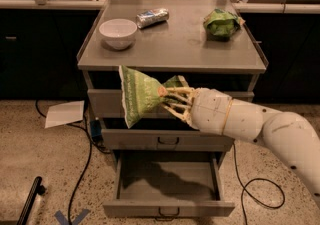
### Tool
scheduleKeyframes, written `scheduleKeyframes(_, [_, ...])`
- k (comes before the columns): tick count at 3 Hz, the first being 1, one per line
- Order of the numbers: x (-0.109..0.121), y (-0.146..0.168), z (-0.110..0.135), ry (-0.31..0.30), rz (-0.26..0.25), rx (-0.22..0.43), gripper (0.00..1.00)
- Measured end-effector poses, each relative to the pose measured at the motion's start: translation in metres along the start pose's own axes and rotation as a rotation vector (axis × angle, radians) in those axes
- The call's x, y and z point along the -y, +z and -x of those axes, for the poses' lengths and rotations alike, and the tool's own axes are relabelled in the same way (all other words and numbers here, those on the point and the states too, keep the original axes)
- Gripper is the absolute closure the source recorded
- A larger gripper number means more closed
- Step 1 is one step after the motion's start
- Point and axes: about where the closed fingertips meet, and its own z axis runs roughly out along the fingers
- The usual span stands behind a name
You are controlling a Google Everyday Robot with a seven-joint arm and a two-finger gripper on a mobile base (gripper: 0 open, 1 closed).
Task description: Pick green jalapeno chip bag from bottom drawer and place on counter
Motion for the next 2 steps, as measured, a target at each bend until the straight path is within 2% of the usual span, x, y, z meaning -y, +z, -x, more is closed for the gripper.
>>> scheduleKeyframes(1, [0.041, -0.009, 0.010, -0.058, -0.025, -0.008, 1.00])
scheduleKeyframes(2, [0.078, -0.011, 0.013, -0.087, -0.035, -0.023, 1.00])
